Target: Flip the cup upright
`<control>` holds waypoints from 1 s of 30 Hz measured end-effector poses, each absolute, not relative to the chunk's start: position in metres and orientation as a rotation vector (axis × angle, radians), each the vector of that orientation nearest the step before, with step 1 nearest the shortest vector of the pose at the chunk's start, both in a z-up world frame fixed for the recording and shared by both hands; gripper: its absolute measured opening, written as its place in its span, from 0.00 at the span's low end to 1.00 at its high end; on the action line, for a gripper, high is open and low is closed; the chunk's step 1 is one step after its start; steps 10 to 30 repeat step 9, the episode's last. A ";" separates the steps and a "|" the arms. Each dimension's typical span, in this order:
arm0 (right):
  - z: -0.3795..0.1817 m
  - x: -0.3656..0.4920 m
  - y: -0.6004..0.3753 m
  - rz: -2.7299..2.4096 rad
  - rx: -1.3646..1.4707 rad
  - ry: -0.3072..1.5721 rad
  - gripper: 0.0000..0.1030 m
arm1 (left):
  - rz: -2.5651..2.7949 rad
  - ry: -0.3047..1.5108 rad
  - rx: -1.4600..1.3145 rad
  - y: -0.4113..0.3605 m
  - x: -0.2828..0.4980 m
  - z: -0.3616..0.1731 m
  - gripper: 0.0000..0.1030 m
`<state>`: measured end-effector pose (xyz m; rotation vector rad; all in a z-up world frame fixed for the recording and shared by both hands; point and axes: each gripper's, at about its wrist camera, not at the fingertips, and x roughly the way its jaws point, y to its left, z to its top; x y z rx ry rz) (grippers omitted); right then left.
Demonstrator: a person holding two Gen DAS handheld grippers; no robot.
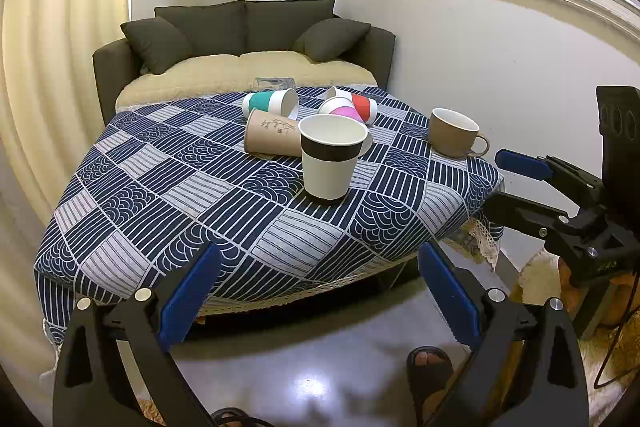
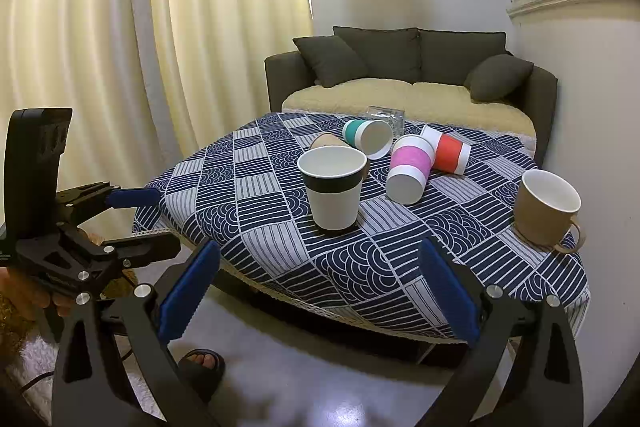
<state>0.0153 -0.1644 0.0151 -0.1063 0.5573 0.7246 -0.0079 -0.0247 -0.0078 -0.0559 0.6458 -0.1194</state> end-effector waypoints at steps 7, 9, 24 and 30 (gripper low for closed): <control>0.014 0.015 -0.164 0.722 -0.106 0.560 0.95 | -0.117 0.645 -0.054 -0.025 -0.008 -0.008 0.94; 0.014 0.015 -0.164 0.722 -0.106 0.560 0.95 | -0.118 0.645 -0.055 -0.025 -0.008 -0.008 0.94; 0.014 0.015 -0.164 0.722 -0.106 0.560 0.95 | -0.118 0.645 -0.055 -0.025 -0.008 -0.008 0.94; 0.014 0.015 -0.164 0.722 -0.106 0.560 0.95 | -0.118 0.645 -0.055 -0.025 -0.008 -0.008 0.94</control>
